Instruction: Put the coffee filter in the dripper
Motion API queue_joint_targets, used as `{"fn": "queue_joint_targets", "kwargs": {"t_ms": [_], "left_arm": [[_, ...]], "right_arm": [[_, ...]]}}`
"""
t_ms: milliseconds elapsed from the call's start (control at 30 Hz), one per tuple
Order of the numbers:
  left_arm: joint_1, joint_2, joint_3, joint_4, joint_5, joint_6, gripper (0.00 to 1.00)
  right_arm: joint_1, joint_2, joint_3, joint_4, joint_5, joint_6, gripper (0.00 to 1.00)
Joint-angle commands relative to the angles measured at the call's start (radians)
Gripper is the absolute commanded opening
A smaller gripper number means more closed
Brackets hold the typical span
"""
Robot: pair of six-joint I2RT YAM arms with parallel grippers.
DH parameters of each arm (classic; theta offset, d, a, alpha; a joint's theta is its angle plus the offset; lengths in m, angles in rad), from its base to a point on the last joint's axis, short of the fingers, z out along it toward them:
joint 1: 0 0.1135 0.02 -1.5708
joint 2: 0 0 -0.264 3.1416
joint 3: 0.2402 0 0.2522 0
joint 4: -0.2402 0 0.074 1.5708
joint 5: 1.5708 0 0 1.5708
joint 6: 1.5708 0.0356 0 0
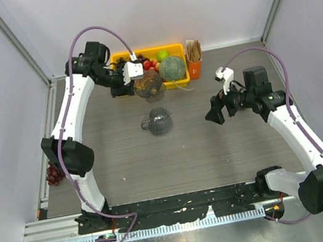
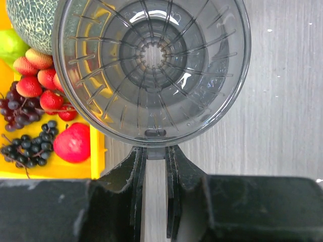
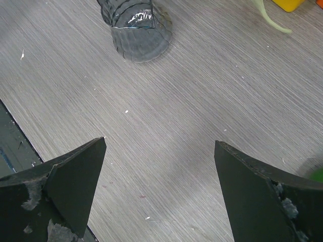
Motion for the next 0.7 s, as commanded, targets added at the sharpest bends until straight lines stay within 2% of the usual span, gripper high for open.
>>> {"fn": "queue_joint_targets", "kwargs": {"t_ms": [0,100,167,667], "left_arm": [[-0.035,0.055,0.077,-0.232,-0.011,0.041,0.00],[-0.052,0.063,0.056,-0.177,-0.063,-0.014,0.00],[-0.061,0.078,0.070,-0.197,-0.075,-0.040,0.00],[-0.090,0.026,-0.088,-0.165,-0.080,-0.195,0.00]], "right_arm": [[-0.008,-0.016,0.000,0.002,-0.037,-0.016,0.96],[-0.010,-0.013,-0.002,0.002,-0.040,-0.016,0.95],[-0.010,-0.012,-0.002,0.002,-0.042,-0.016,0.96],[-0.011,-0.013,-0.008,0.000,-0.048,-0.016,0.96]]}}
